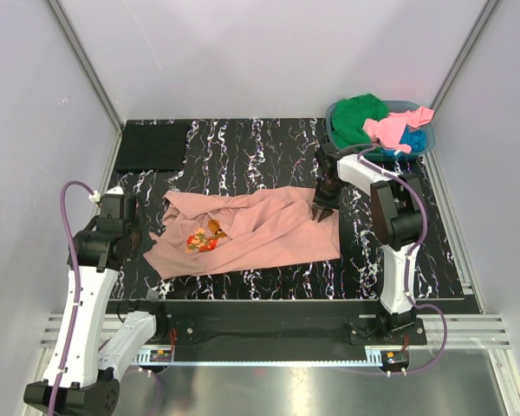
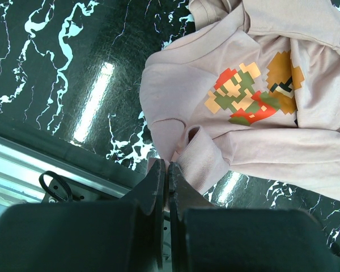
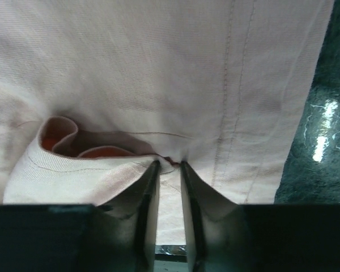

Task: Fold and stack the t-shirts
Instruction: Flatten the tshirt out

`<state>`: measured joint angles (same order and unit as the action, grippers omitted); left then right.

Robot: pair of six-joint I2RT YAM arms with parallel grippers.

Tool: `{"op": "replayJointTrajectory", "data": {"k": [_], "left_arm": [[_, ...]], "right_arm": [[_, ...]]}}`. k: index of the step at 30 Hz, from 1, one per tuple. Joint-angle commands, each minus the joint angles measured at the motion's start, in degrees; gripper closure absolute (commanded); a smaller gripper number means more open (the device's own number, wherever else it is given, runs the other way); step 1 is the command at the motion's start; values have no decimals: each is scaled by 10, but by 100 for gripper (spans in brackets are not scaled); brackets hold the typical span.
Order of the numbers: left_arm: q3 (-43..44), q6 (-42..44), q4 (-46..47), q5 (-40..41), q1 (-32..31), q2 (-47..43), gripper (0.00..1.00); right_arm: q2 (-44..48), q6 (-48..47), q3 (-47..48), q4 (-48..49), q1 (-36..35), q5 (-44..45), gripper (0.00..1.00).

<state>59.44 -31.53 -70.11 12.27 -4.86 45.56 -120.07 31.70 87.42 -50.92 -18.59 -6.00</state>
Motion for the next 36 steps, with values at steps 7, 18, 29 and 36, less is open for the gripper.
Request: {"op": "replayJointTrajectory", "data": {"k": [7,18,29,36], "left_arm": [[5,3,25,2,2,2,100],[8,2,35,-1,2,0,100],[8,5,37,-8,2,-6,100],[7,8,37,-6,3,-9,100]], "right_arm": [[24,-3,14,-23,0,56,100],[98,-30,9,-53,0,43,100],[79,-27,-21,3,0,-20,100],[49,-27,-36,20,0,-40,92]]}}
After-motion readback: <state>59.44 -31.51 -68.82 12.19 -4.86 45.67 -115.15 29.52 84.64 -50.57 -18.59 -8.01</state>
